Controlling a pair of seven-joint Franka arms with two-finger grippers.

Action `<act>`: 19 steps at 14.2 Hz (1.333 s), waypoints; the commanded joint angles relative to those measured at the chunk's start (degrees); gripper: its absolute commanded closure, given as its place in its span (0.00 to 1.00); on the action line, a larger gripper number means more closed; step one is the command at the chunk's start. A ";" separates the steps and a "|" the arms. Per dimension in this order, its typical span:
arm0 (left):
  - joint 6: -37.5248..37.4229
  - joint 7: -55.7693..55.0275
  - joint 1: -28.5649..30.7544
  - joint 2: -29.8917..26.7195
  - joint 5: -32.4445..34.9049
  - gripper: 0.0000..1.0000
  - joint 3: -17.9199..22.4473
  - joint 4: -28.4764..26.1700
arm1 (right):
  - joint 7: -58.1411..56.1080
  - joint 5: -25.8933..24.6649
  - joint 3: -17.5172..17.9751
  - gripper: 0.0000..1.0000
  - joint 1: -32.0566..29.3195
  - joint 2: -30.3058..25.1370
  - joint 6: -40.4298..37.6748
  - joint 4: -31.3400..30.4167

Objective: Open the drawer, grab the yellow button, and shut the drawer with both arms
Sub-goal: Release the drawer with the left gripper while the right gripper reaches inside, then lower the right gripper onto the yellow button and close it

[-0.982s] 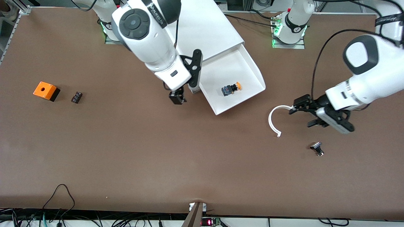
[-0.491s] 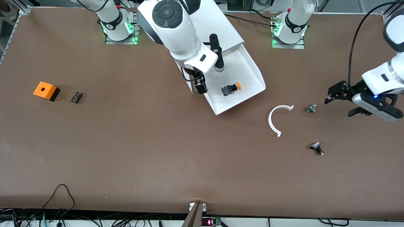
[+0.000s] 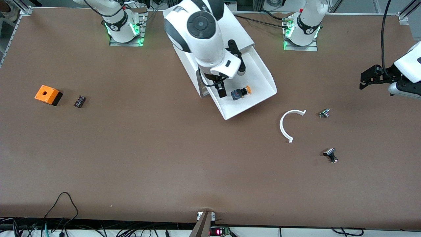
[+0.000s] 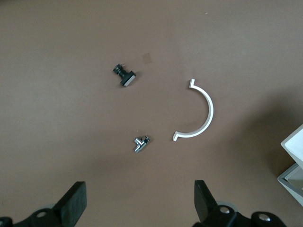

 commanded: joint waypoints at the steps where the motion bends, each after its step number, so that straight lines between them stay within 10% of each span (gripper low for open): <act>1: -0.73 -2.13 -0.17 0.10 1.52 0.00 -0.11 0.18 | -0.36 -0.68 -4.18 0.00 4.24 2.43 -0.04 2.80; 19: 1.38 -5.82 0.00 0.81 -0.86 0.00 -0.20 0.45 | 1.40 0.99 -9.19 0.00 10.23 7.80 7.52 5.62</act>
